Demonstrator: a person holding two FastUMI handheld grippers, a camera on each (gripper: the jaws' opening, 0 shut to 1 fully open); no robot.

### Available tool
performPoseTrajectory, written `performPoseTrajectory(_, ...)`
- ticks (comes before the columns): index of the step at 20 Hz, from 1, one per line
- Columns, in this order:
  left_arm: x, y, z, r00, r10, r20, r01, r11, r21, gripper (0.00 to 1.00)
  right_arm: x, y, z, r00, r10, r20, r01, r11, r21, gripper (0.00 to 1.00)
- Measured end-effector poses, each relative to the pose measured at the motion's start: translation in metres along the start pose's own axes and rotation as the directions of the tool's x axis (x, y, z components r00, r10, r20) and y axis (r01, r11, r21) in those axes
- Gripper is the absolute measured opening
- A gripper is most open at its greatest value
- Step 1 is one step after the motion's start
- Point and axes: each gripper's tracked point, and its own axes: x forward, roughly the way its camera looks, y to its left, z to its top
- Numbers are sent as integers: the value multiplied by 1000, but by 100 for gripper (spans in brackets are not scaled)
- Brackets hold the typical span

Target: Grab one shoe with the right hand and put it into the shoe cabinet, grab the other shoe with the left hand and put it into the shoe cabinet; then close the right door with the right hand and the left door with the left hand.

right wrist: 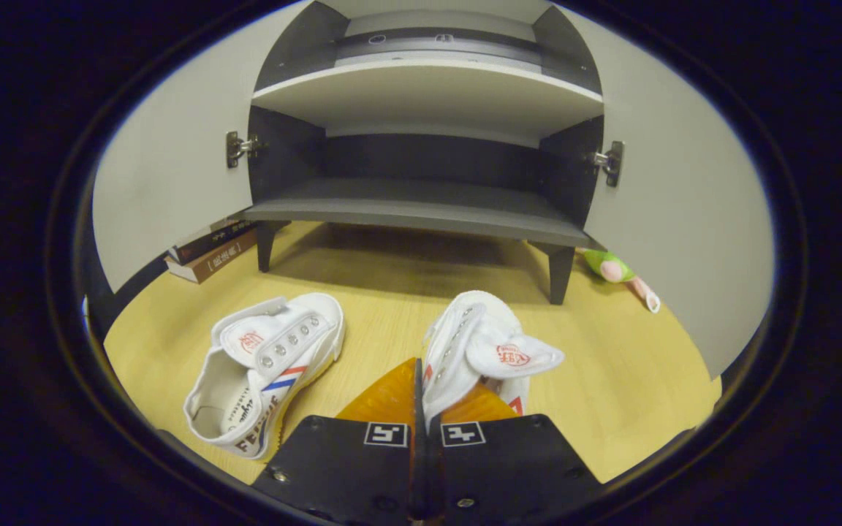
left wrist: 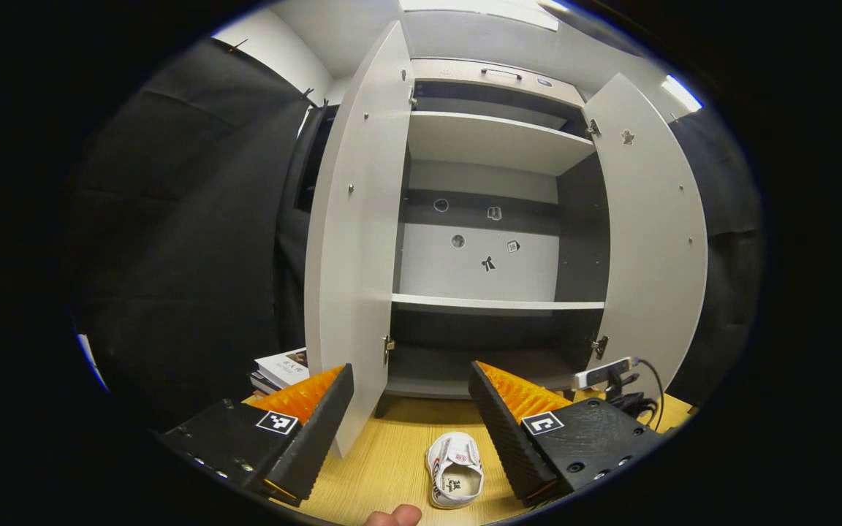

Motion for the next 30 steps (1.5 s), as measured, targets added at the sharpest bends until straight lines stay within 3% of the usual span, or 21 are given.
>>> performPoseTrajectory(4,-1,-10,-1,1000,-17,7,17,1000,14,95,-48,-9,60,990,16,138,-7,998,-64,3)
performPoseTrajectory(8,-1,-20,-3,999,-42,7,42,999,11,95,-98,-10,141,963,64,260,-38,994,-102,4)
performPoseTrajectory(12,-2,-24,-1,999,-45,17,45,999,10,95,-107,-16,232,942,91,322,-62,993,-98,4)
performPoseTrajectory(16,-2,-24,3,999,-37,35,36,999,35,95,-77,-34,317,944,40,326,-12,996,-87,4)
performPoseTrajectory(19,-1,-25,3,999,-39,36,38,999,27,95,-46,-39,358,955,20,295,7,996,-91,4)
performPoseTrajectory(24,-1,-22,0,999,-36,25,35,999,26,95,20,-39,396,980,3,200,16,996,-93,4)
performPoseTrajectory(30,4,-15,-4,1000,-23,12,23,999,23,95,98,-47,410,998,-18,55,22,996,-82,4)
